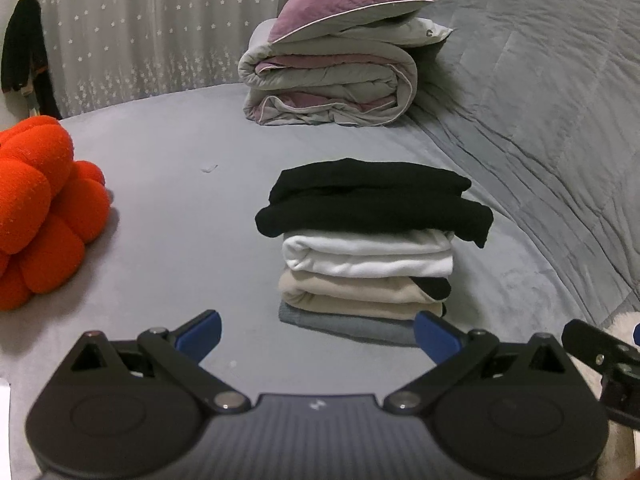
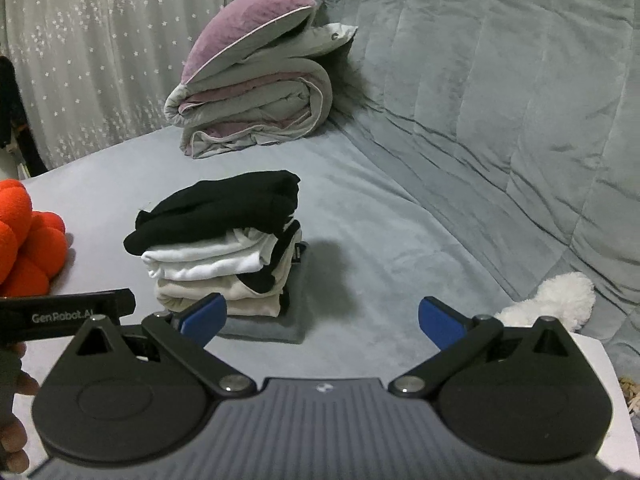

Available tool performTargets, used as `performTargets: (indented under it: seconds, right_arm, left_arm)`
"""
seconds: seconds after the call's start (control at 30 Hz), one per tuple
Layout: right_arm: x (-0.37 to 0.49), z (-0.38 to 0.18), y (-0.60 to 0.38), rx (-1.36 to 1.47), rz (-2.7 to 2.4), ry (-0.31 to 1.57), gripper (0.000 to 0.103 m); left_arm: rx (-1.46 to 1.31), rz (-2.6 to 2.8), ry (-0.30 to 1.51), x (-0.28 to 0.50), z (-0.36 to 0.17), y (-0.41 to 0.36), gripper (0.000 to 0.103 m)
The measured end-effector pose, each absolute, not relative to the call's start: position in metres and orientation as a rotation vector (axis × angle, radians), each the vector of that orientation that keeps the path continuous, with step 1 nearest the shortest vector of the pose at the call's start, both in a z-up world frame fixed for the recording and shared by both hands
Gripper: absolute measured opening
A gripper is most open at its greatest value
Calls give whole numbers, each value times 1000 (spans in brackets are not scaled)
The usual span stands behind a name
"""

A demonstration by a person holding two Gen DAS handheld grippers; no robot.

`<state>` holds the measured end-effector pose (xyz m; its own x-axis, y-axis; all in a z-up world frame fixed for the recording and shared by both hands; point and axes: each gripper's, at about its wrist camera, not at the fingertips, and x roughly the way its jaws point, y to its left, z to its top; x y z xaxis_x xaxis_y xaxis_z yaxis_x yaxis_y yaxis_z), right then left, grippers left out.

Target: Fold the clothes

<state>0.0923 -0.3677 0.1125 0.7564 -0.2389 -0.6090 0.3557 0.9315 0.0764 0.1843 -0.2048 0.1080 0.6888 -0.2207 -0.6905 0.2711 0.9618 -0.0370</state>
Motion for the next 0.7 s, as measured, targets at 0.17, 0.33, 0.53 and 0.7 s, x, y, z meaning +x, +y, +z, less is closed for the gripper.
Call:
performTargets:
  seconds: [0.17, 0.33, 0.53, 0.7]
  right_arm:
    - [89, 118, -363, 193, -304, 624, 103]
    - [91, 118, -361, 206, -278, 634, 103]
    - [91, 118, -360, 213, -281, 636, 103]
    - [91, 119, -358, 207, -279, 638, 103]
  left_arm:
    - [81, -279, 764, 182, 109, -206, 102]
    - [89, -281, 766, 181, 109, -207, 102]
    - [82, -282, 767, 181, 111, -205, 102]
    - [82, -281, 769, 181, 111, -204, 102]
